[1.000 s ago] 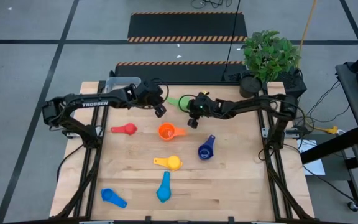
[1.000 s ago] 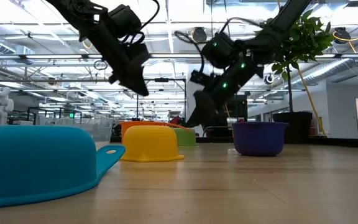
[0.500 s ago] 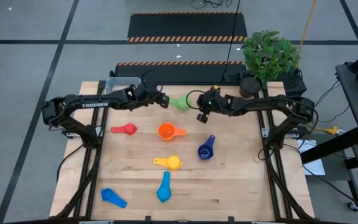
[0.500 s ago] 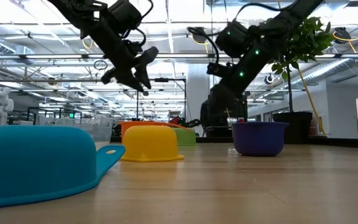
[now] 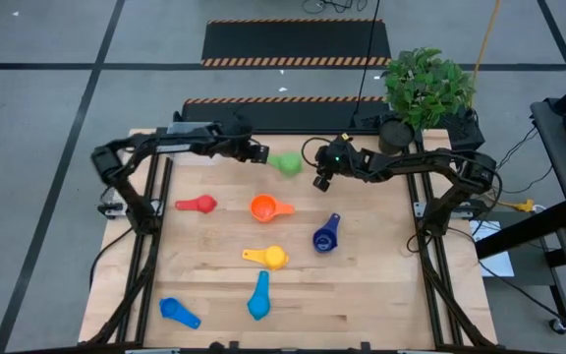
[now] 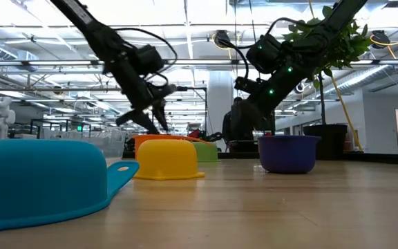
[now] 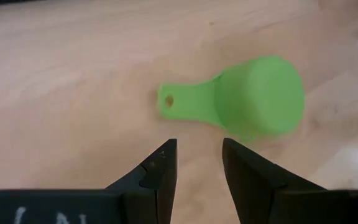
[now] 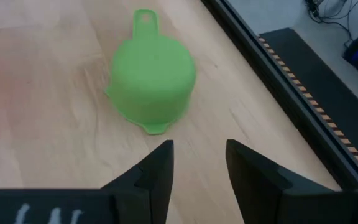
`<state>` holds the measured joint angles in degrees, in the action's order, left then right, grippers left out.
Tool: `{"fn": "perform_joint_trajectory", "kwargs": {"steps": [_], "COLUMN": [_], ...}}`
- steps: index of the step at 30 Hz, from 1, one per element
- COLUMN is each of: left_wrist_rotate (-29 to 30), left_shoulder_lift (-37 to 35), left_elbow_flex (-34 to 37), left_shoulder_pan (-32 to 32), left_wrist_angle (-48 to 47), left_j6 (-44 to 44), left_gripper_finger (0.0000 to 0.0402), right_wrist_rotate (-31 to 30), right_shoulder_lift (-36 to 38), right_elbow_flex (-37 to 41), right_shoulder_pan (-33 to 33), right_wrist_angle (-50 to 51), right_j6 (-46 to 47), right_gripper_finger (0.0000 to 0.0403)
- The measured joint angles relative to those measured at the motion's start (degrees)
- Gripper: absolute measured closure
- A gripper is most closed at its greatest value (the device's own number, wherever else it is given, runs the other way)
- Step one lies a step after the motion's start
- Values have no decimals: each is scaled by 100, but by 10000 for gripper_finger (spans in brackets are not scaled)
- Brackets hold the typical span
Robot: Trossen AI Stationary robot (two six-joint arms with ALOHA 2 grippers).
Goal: Nest measuring cups in basket
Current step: Stack the green measuring cup on top of the orange measuring cup
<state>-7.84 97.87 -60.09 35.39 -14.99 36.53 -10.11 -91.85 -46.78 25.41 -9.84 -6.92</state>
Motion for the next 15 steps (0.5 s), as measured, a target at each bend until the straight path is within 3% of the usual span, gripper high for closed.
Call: {"fn": "perform_joint_trajectory", "kwargs": {"steps": [8,11,15], "left_wrist_rotate": [210,564,609], "left_shoulder_lift": [1026,1236,1397], "left_elbow_flex": [-1243,-1576,-1755], "left_shoulder_pan": [6,3,1], "left_wrist_angle": [-792,-1231,-1397], "left_j6": [-344,-404,-518], "left_gripper_finger": [259,241,204], "right_wrist_rotate": [11,13,6], "right_shoulder_lift": [0,0,2], "right_elbow_flex": [2,2,54], "right_shoulder_pan": [2,2,2], "right_wrist_angle": [24,129,158], "right_j6": [-22,-22,-22], "right_gripper_finger": [261,261,261]}}
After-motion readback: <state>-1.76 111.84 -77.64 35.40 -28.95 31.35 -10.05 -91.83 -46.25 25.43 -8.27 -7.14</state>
